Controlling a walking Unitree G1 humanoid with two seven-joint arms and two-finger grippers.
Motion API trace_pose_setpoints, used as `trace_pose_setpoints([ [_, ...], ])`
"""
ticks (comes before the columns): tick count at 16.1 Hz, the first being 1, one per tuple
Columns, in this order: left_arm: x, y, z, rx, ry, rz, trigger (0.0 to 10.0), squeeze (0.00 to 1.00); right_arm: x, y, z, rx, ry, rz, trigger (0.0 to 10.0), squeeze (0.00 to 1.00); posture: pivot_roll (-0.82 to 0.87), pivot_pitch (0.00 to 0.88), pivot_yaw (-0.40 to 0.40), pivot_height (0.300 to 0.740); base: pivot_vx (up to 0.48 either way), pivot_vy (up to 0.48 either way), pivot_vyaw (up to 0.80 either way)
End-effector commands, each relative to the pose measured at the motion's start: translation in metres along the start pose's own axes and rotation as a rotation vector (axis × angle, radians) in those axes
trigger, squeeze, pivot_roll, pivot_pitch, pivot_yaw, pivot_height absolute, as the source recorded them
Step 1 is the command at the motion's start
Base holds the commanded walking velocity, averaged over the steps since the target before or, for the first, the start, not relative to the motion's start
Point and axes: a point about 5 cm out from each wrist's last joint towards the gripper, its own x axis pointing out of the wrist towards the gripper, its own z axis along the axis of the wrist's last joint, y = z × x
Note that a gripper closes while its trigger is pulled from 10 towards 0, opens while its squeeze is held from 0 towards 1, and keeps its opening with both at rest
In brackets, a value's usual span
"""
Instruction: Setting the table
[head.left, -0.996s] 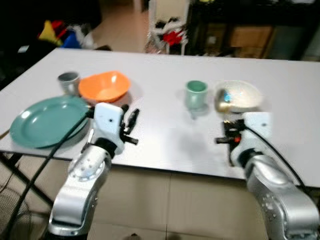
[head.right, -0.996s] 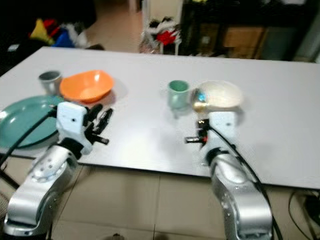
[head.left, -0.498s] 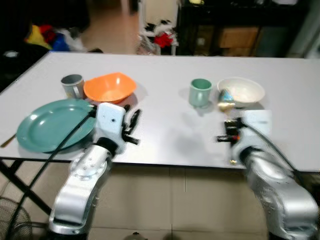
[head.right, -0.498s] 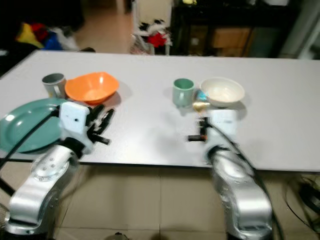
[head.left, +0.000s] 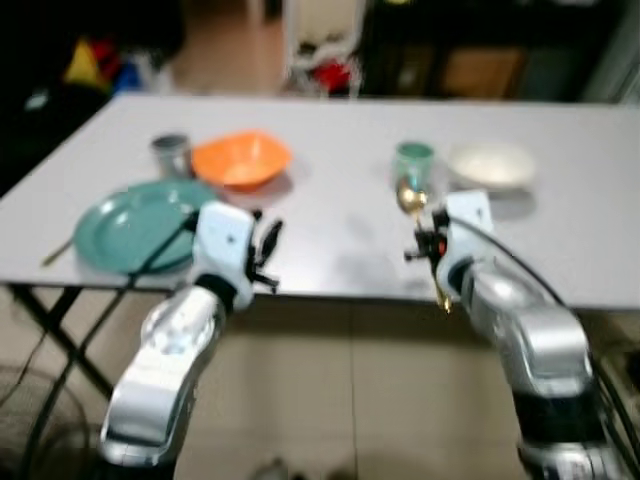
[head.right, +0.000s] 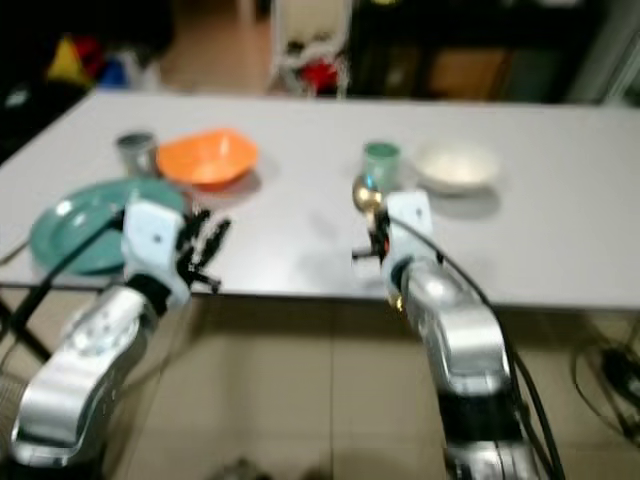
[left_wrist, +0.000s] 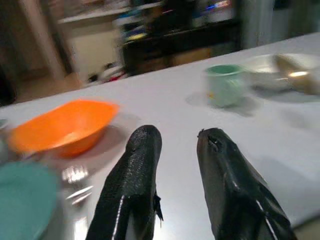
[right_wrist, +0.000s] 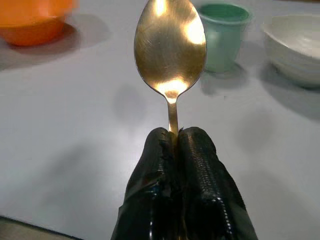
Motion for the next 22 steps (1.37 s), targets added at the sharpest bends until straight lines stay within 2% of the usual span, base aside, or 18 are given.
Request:
trace_pose_setpoints([
  [1,-0.002,-0.004,0.000,0.008,0.015,-0.048,10.0,0.00,0.009,-0.009,-0.003,0.008,0.029,-0.036,10.0,0.00,0.11,0.000,0.040,0.740,0.000,0.000,0.00],
  [7,-0.002,-0.005,0.001,0.024,0.045,-0.104,10.0,0.00,0.047,-0.024,0.011,0.030,0.035,-0.025,10.0,0.00,0.12,0.000,0.059,0.740,0.000,0.000,0.00],
  [11,-0.010,-0.007,0.001,0.017,0.075,-0.163,10.0,0.00,0.065,-0.024,0.026,0.011,0.026,0.003,10.0,0.00,0.15,0.000,0.046,0.740,0.000,0.000,0.00],
  [15,-0.026,0.001,0.002,-0.004,0.094,-0.085,10.0,0.00,0.076,-0.015,0.043,0.031,-0.015,0.035,10.0,0.00,0.21,0.000,0.011,0.740,0.000,0.000,0.00],
  [20,-0.037,-0.005,0.008,-0.017,0.093,-0.129,10.0,0.00,0.080,-0.003,0.045,0.064,-0.007,0.028,10.0,0.00,0.23,0.000,0.001,0.740,0.000,0.000,0.00],
  [22,-0.043,-0.008,0.012,-0.028,0.092,-0.140,10.0,0.00,0.082,-0.001,0.043,0.096,0.002,-0.008,10.0,0.00,0.24,0.026,-0.007,0.740,0.000,0.000,0.00],
])
